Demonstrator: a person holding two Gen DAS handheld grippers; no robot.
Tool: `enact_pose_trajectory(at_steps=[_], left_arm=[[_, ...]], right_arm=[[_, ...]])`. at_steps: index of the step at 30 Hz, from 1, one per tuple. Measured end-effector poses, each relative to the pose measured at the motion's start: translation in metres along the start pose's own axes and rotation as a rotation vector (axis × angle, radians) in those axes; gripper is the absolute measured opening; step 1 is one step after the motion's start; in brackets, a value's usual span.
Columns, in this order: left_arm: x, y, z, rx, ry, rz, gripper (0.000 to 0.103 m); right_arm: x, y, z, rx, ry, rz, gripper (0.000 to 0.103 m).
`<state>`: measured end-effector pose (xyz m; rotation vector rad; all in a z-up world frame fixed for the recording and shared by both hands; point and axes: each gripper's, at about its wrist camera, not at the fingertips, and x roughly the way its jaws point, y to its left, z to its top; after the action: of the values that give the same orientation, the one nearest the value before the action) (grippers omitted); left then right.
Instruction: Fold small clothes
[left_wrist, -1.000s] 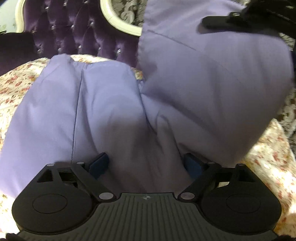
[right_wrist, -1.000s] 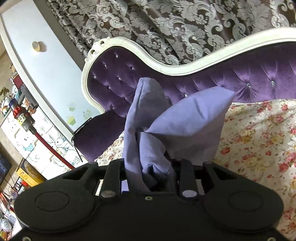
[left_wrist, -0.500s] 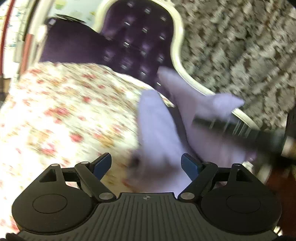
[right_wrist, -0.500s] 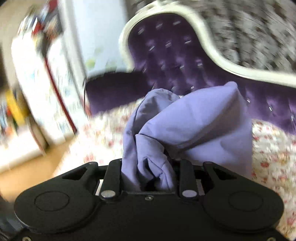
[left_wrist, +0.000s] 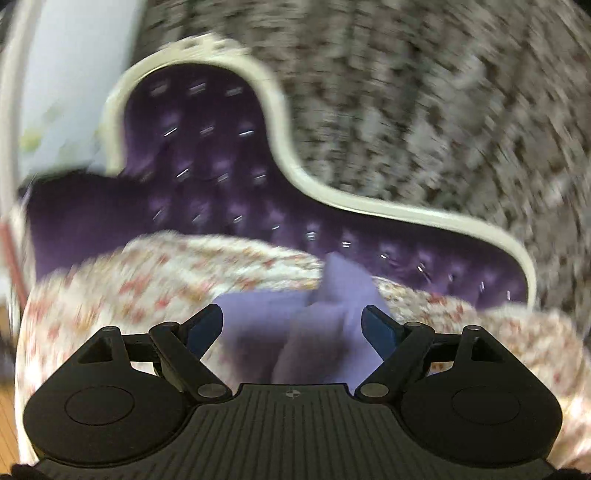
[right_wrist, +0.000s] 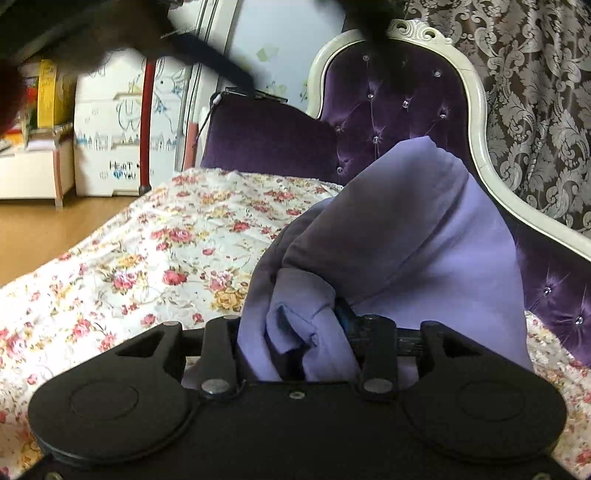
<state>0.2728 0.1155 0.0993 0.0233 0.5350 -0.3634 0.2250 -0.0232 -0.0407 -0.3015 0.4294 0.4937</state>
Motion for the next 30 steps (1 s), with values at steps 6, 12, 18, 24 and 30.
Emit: enact_pose_trajectory(at_steps=[6, 12, 18, 24, 30], left_arm=[[0.058, -0.025, -0.003, 0.176, 0.136, 0.064, 0.082], [0.118, 0.030, -0.033, 0.061, 0.275, 0.226, 0.083], [0.127, 0.058, -0.050, -0.076, 0.272, 0.156, 0.085], [0.139, 0.057, -0.036, -0.006, 0.255, 0.196, 0.086], [0.151, 0.059, -0.042, 0.014, 0.255, 0.222, 0.086]], right_arm=[[-0.007, 0.000, -0.006, 0.049, -0.055, 0.019, 0.057], [-0.045, -0.004, -0.016, 0.069, -0.112, 0.117, 0.059], [-0.102, -0.030, -0.026, 0.126, -0.198, 0.232, 0.059], [-0.091, -0.099, -0.025, 0.290, -0.184, 0.081, 0.016], [-0.064, -0.086, -0.043, 0.251, -0.066, 0.055, 0.017]])
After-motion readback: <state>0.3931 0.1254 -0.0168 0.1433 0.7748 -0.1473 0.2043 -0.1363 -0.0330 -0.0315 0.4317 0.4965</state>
